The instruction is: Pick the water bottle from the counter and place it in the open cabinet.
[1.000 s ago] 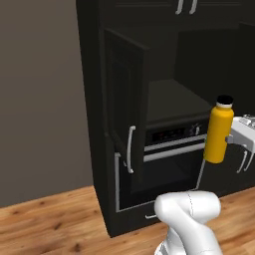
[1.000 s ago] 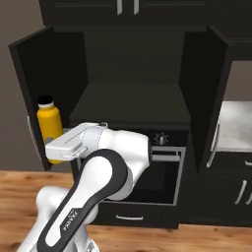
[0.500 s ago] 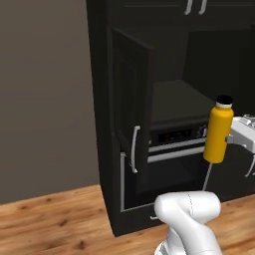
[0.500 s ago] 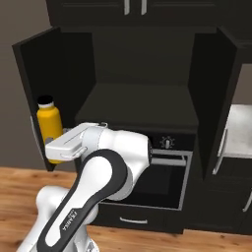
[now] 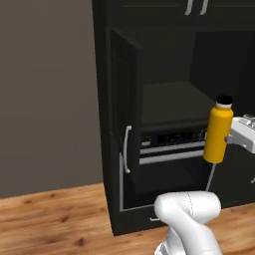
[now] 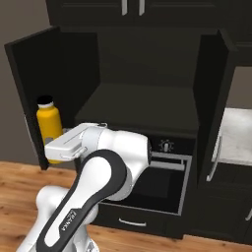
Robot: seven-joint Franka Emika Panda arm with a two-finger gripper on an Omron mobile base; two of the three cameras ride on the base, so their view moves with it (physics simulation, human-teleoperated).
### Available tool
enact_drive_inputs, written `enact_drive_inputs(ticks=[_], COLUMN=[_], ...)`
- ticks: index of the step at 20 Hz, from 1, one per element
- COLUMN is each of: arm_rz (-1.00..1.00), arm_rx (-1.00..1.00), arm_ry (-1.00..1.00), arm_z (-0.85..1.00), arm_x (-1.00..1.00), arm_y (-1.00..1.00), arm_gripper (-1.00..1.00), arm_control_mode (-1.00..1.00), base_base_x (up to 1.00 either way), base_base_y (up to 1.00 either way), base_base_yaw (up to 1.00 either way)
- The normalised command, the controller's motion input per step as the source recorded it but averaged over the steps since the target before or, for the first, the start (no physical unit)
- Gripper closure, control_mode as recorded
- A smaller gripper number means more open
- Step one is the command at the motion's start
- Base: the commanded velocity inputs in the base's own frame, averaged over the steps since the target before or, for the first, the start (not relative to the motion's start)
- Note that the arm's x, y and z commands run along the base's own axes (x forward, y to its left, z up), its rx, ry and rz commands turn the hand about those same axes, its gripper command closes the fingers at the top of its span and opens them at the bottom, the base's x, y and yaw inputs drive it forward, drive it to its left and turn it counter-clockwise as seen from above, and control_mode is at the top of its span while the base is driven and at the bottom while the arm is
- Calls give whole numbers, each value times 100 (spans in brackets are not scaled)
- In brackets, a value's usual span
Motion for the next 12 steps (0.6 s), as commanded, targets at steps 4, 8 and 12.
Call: enact_drive_inputs(ticks=[4, 8, 12], arm_rz=[0, 0, 0], arm_rx=[0, 0, 0], arm_ry=[0, 0, 0], arm_z=[0, 0, 0], arm_x=[0, 0, 0], arm_y=[0, 0, 0], arm_gripper=[100, 100, 100], arm_control_mode=[100, 100, 100], base_base_x=[22, 26, 19], base_base_y=[-41, -5, 0], base_base_yaw=[21, 13, 6])
